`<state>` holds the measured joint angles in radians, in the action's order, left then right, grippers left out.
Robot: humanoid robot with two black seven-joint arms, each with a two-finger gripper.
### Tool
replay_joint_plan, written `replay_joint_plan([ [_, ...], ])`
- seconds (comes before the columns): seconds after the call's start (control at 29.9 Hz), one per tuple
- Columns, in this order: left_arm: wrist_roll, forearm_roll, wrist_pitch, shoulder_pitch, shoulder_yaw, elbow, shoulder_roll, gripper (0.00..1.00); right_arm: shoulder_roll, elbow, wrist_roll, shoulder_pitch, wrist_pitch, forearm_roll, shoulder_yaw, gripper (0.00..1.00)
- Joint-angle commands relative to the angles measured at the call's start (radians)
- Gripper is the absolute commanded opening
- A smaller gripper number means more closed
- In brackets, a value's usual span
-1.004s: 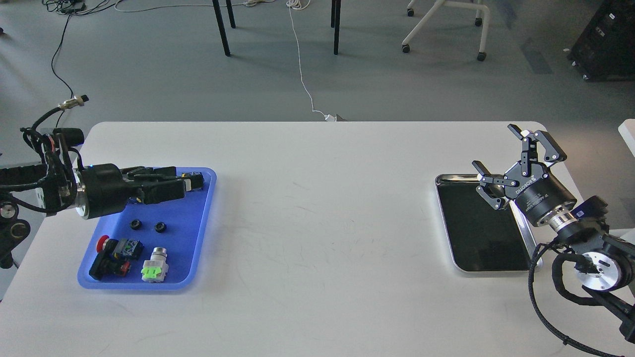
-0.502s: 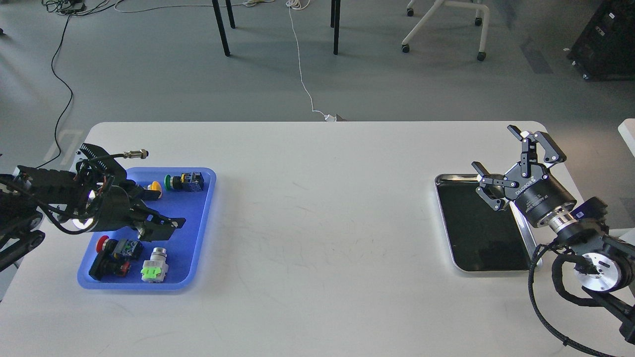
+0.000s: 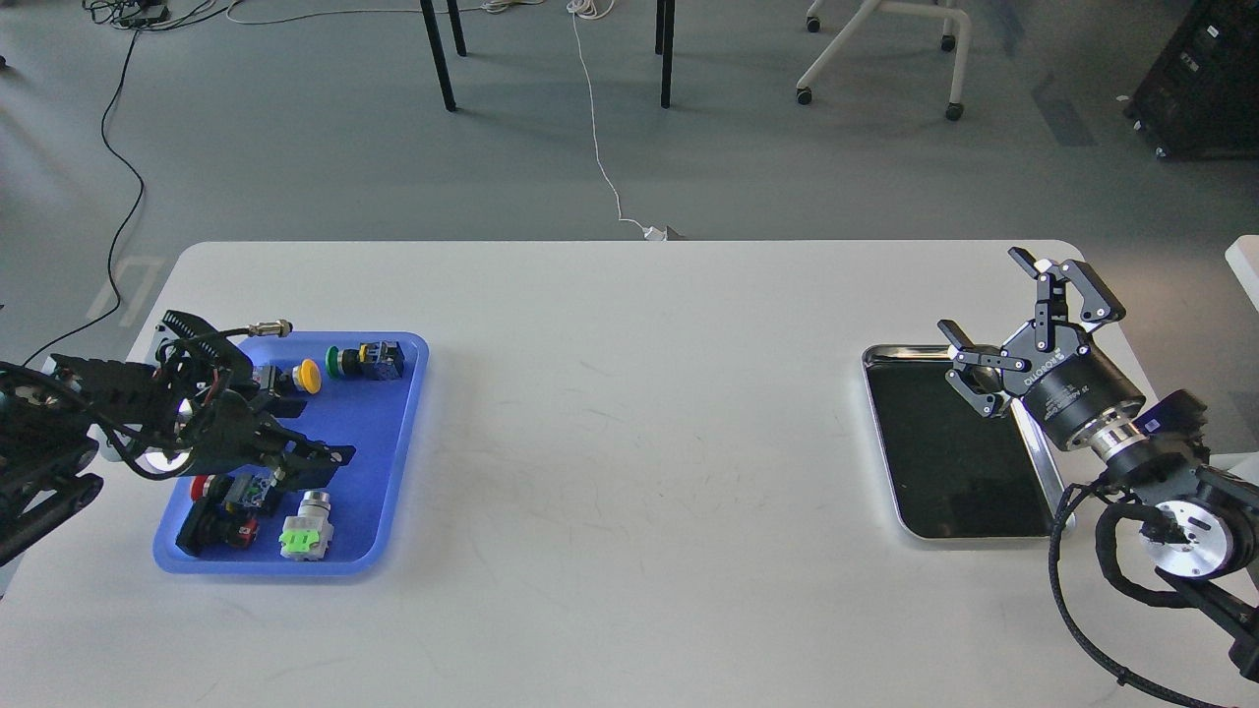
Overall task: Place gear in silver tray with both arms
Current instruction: 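Lower the left gripper and grasp a small black gear in the blue tray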
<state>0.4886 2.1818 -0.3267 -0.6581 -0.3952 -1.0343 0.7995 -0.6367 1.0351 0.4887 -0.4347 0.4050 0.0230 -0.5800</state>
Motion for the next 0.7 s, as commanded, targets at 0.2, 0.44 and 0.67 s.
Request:
replay_joint_plan([
  [0.2,0.000,0.000,0.001,0.005,0.019,0.025,-0.011,0.70,0.000,-0.003,0.000,0.001,0.000,0.000,0.000,0.99],
  [0.44,0.000,0.000,0.001,0.005,0.021,0.034,-0.013,0.70,-0.001,-0.003,0.000,0.001,0.000,0.000,0.000,0.99],
  [0.67,0.000,0.000,0.000,0.006,0.030,0.036,-0.011,0.52,0.000,-0.003,0.000,0.001,0.000,0.000,0.000,0.99],
])
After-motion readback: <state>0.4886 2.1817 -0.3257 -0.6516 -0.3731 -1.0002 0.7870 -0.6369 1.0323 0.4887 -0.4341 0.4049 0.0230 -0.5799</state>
